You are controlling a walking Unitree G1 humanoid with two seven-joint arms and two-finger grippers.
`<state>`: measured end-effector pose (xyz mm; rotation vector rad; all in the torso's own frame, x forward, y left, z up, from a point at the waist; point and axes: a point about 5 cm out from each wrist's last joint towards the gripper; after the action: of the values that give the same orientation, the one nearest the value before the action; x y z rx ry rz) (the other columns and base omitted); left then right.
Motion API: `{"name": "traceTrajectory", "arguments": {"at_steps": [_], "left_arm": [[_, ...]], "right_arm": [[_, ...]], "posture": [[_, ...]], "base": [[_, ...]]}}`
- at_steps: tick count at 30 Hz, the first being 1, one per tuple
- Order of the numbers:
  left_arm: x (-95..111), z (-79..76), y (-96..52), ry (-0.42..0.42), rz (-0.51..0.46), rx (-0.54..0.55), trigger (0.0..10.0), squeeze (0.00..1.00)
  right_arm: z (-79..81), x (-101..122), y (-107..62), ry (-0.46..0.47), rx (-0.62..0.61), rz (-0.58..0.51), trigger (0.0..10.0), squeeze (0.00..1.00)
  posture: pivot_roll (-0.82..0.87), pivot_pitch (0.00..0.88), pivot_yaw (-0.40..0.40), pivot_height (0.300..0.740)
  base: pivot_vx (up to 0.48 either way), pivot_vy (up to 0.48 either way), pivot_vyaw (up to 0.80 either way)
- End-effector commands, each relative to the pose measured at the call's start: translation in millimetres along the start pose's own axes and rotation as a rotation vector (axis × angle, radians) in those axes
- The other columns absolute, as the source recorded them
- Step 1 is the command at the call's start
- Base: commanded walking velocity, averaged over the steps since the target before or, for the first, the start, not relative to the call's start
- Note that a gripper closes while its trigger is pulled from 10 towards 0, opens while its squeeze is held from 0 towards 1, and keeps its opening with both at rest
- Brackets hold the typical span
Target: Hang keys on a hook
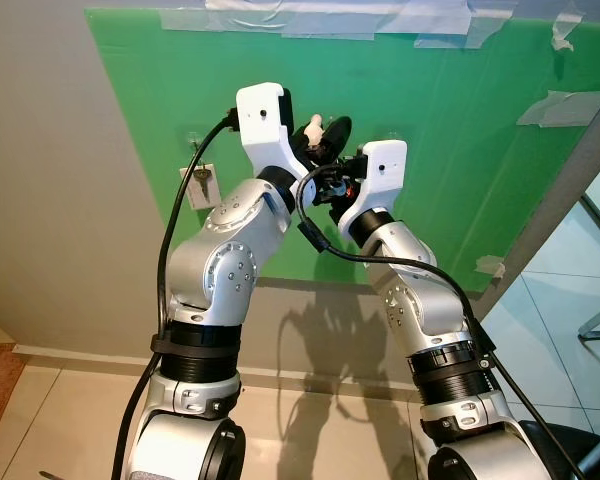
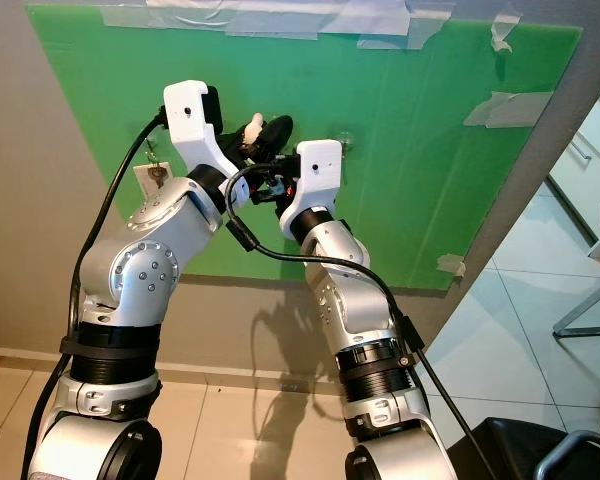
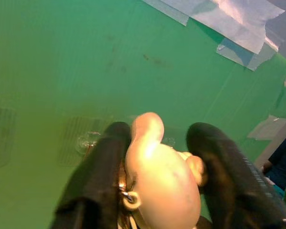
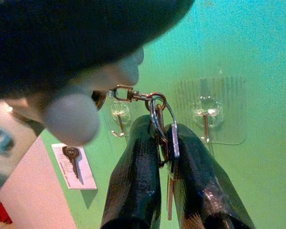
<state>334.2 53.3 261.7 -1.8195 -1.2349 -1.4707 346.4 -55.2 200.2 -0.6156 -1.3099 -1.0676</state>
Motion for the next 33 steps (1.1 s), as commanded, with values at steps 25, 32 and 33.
{"name": "traceTrajectory", "arguments": {"at_steps": [25, 32, 33], "left_arm": [[38, 38.9, -3.2, 0.133, -0.130, 0.146, 10.0, 1.00], [36, 53.3, -10.4, 0.172, -0.114, 0.197, 10.0, 1.00], [34, 53.9, -12.0, 0.172, -0.107, 0.200, 10.0, 1.00]], "right_arm": [[-5.6, -1, -4.7, -0.020, -0.012, 0.002, 0.0, 0.00], [-6.6, -1, -5.6, -0.023, -0.013, 0.005, 0.0, 0.00], [-6.5, -1, -5.7, -0.022, -0.012, 0.005, 0.0, 0.00]], "posture": [[-0.09, 0.000, 0.019, 0.740], [-0.09, 0.000, 0.013, 0.740], [-0.09, 0.000, 0.013, 0.740]], "base": [[0.000, 0.000, 0.00], [0.000, 0.000, 0.00], [0.000, 0.000, 0.00]]}}
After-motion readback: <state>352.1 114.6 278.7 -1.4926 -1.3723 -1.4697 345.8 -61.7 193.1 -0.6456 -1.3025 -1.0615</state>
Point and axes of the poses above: a point about 5 cm out from each wrist's last joint towards the gripper, its own y axis pointing out of the wrist towards the gripper, its own x axis along the axis of the wrist's last joint, z = x × y, and after that the axes turned 3 degrees about y, right-handed
